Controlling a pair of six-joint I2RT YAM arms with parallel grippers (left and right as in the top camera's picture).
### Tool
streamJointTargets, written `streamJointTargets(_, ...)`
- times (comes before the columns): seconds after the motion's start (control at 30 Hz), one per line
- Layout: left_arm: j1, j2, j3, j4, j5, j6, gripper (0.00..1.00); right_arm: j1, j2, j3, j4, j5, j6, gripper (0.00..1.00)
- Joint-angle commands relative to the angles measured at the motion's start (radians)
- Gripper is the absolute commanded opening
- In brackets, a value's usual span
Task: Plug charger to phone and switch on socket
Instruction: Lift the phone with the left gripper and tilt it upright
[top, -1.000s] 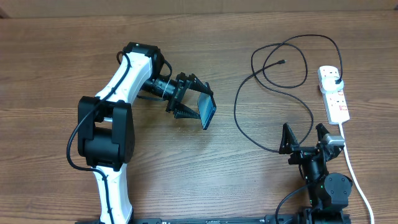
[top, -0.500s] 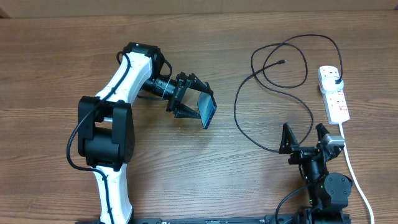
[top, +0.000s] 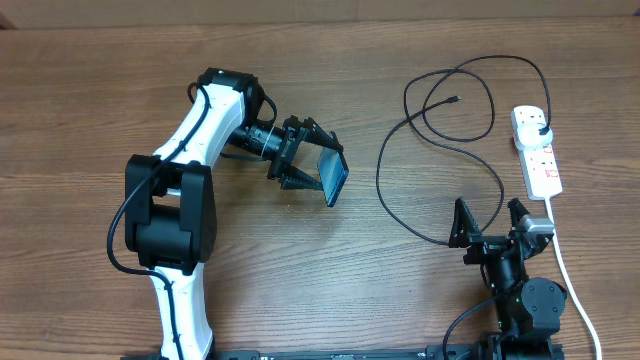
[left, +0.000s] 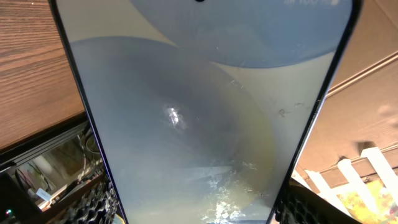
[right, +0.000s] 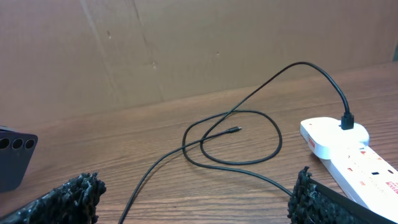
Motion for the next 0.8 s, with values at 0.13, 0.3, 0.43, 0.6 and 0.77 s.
streamJointTargets(0.13, 0.003, 0.006, 0.028, 0.001, 0.06, -0.014, 0.59, 0.005, 0.002, -0.01, 0.004, 0.008, -0.007, 1.0)
streamJointTargets(0.3, 0.003, 0.006, 0.028, 0.001, 0.06, -0.014, 0.59, 0.005, 0.002, -0.01, 0.004, 0.008, -0.007, 1.0)
streamJointTargets(0.43, 0.003, 0.006, 0.028, 0.002, 0.06, -0.013, 0.59, 0.005, 0.002, -0.01, 0.004, 0.008, -0.007, 1.0)
streamJointTargets(0.6, 0.003, 0.006, 0.028, 0.009, 0.06, -0.013, 0.59, 0.005, 0.002, -0.01, 0.006, 0.005, 0.001, 1.0)
streamJointTargets(0.77, 0.003, 0.006, 0.028, 0.021, 0.06, -0.014, 0.59, 0.005, 0.002, -0.01, 0.014, -0.093, 0.188, 1.0)
